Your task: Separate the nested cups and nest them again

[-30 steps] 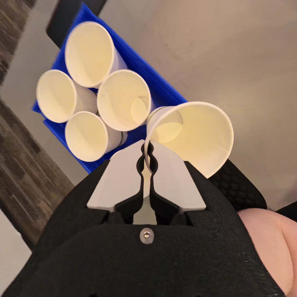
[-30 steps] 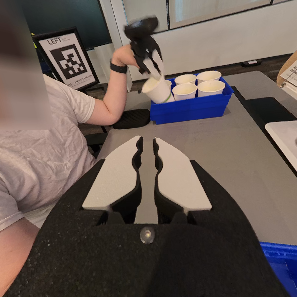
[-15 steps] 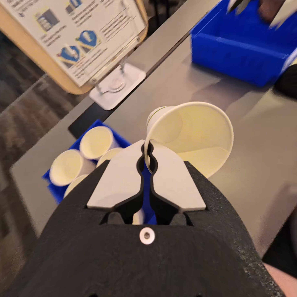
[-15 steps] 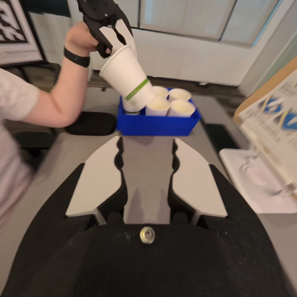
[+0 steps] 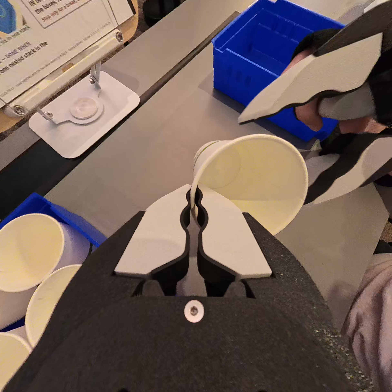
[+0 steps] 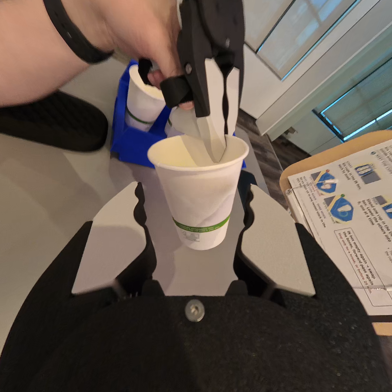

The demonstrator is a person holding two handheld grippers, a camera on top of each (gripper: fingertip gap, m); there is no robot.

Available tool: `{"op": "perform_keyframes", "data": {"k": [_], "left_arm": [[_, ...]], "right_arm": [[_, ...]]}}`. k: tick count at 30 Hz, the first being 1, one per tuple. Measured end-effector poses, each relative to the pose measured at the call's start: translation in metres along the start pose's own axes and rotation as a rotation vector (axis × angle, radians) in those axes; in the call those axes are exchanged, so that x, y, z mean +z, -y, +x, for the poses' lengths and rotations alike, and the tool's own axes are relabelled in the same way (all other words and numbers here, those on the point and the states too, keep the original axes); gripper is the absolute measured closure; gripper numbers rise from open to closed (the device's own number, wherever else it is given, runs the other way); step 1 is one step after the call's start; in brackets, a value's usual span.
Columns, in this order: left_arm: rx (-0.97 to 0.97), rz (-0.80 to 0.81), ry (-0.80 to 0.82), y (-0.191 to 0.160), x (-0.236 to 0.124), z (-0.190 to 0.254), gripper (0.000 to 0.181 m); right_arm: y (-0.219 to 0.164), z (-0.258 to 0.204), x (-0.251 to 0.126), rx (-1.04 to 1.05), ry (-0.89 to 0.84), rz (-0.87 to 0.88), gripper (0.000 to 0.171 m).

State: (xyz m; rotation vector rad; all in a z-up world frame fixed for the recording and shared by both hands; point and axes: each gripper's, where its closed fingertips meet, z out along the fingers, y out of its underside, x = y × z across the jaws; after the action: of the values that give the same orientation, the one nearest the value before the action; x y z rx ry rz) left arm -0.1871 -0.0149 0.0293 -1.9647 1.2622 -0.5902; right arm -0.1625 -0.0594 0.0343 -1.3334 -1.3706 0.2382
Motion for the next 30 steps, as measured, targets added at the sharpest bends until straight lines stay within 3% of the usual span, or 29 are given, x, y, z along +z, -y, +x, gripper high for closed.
{"op": "perform_keyframes", "data": {"k": [19, 20, 24, 30], "left_arm": [[0.024, 0.002, -0.017, 0.004, 0.01, 0.014, 0.181], [0.025, 0.009, -0.011, 0.005, 0.01, 0.014, 0.175], [0.057, 0.038, 0.1, 0.01, 0.005, 0.0, 0.121], [0.037, 0.185, 0.187, 0.029, -0.035, -0.013, 0.113]], "right_arm": [[-0.022, -0.003, 0.019, -0.002, -0.015, -0.092, 0.085], [-0.022, -0.003, 0.018, 0.001, -0.013, -0.089, 0.085], [-0.02, -0.001, 0.016, 0.033, 0.002, -0.062, 0.086], [-0.032, 0.027, -0.001, 0.045, -0.079, -0.101, 0.086]]}}
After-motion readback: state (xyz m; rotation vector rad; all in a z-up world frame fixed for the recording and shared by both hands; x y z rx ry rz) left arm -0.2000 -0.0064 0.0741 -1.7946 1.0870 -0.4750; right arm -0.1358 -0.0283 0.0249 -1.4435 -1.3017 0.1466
